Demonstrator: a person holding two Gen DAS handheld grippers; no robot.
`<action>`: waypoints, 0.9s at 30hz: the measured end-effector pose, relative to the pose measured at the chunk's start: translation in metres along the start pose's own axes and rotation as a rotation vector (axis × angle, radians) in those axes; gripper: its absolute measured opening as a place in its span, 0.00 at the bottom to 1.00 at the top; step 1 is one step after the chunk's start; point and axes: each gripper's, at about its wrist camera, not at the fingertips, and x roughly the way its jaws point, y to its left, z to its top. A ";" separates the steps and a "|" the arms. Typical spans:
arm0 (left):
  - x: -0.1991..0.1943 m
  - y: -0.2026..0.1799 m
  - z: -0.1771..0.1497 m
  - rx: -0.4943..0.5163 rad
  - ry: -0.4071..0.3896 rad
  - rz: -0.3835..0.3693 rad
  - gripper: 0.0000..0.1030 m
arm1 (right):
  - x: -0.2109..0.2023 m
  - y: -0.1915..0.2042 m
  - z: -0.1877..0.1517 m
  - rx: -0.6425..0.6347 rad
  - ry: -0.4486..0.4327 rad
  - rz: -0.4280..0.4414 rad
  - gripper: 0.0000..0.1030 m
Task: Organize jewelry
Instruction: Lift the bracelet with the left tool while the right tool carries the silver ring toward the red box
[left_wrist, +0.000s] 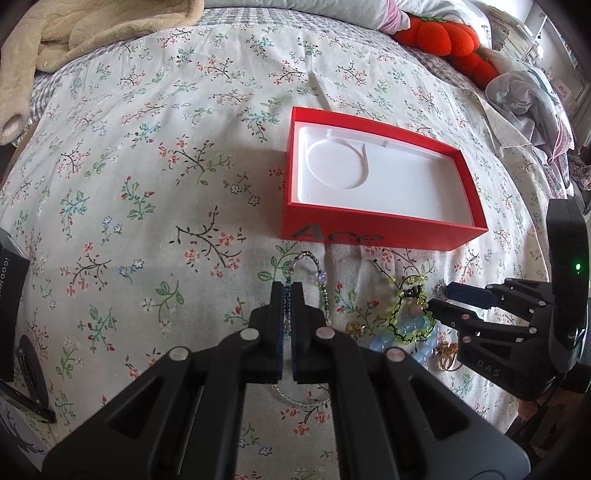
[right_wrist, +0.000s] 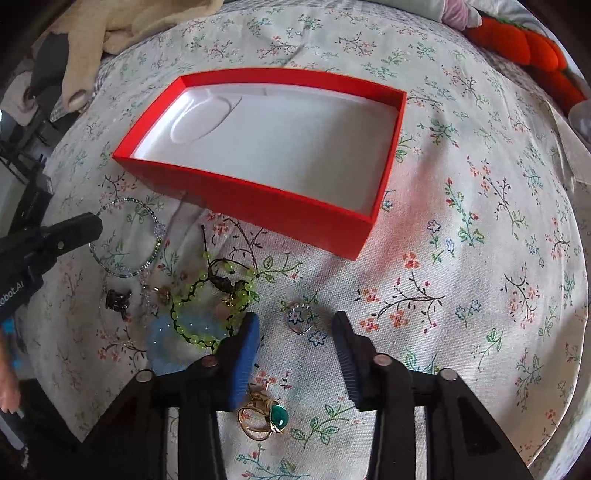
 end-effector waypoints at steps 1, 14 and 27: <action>0.000 0.000 0.000 0.000 0.001 0.001 0.04 | 0.001 0.002 0.000 -0.010 -0.003 -0.010 0.27; -0.005 0.000 0.000 0.000 -0.018 -0.021 0.04 | -0.004 0.001 0.009 0.008 -0.015 0.004 0.09; -0.012 -0.003 0.000 0.012 -0.033 -0.029 0.04 | -0.019 -0.004 0.006 -0.026 -0.032 -0.017 0.23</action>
